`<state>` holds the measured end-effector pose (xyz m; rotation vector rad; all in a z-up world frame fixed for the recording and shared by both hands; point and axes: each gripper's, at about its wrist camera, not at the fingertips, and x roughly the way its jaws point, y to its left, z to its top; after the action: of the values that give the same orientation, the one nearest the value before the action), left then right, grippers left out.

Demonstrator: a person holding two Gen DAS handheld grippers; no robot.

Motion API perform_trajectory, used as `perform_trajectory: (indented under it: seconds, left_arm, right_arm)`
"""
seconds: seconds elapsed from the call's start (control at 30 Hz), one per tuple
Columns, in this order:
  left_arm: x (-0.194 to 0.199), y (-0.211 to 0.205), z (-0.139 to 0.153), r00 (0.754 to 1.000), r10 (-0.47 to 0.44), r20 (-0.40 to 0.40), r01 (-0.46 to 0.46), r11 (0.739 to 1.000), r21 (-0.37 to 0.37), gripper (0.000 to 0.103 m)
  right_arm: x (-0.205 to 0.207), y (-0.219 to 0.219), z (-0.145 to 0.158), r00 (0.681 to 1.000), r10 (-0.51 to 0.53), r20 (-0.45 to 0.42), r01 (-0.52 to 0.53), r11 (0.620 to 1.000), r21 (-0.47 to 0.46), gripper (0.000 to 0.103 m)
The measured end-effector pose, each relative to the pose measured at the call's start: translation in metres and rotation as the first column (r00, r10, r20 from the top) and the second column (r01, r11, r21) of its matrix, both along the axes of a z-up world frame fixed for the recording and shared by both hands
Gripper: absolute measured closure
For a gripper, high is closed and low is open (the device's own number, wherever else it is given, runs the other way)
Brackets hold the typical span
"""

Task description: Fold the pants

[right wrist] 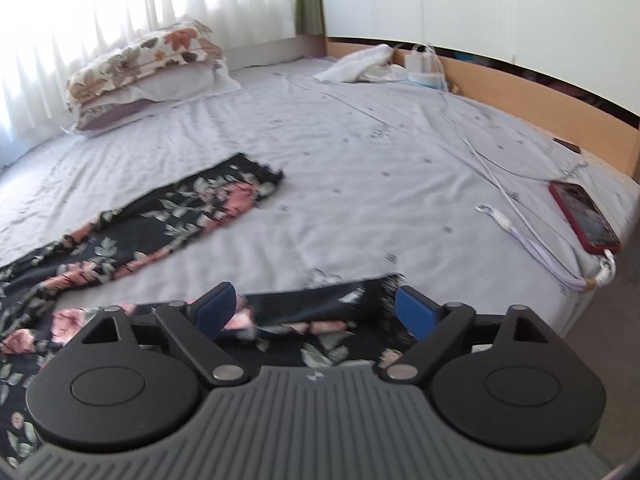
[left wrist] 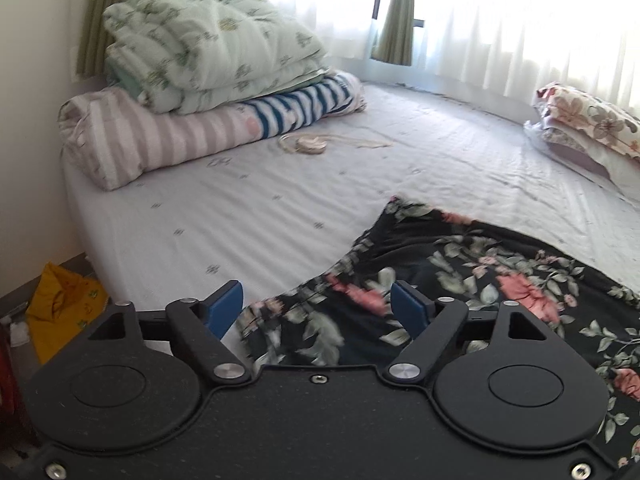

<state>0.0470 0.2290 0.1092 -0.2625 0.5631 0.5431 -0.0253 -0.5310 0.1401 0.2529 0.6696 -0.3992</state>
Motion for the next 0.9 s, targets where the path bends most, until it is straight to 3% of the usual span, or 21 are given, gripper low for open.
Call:
perform_trajectory:
  seconds: [0.1,0.3,0.5,0.67,0.77,0.9]
  left_arm:
    - [0.018,-0.009,0.011,0.999,-0.050,0.009,0.050,0.999,-0.008,0.018]
    - [0.070,-0.023,0.028,0.986,-0.164,-0.009,0.163,0.984,-0.075,0.014]
    - [0.130,-0.026,0.034,0.966,-0.257,-0.038,0.248,0.956,-0.160,0.013]
    - [0.177,-0.006,0.020,0.966,-0.252,-0.052,0.228,0.933,-0.278,0.013]
    - [0.200,0.012,0.005,0.973,-0.225,-0.045,0.196,0.917,-0.347,0.013]
    - [0.229,0.038,-0.018,0.982,-0.189,0.006,0.171,0.874,-0.454,0.013]
  right_arm:
    - [0.018,0.009,0.013,0.999,0.039,0.022,-0.040,0.999,0.023,0.001]
    - [0.076,0.027,0.036,0.992,0.118,0.044,-0.122,0.988,0.097,0.000]
    - [0.150,0.034,0.038,0.994,0.110,-0.008,-0.107,0.980,0.166,0.000]
    - [0.206,0.026,0.015,0.997,0.069,-0.034,-0.056,0.958,0.282,0.000]
    - [0.235,0.024,0.004,0.999,0.044,-0.029,-0.033,0.956,0.290,0.000]
    - [0.277,0.026,-0.015,0.999,0.024,-0.031,-0.014,0.960,0.281,0.000]
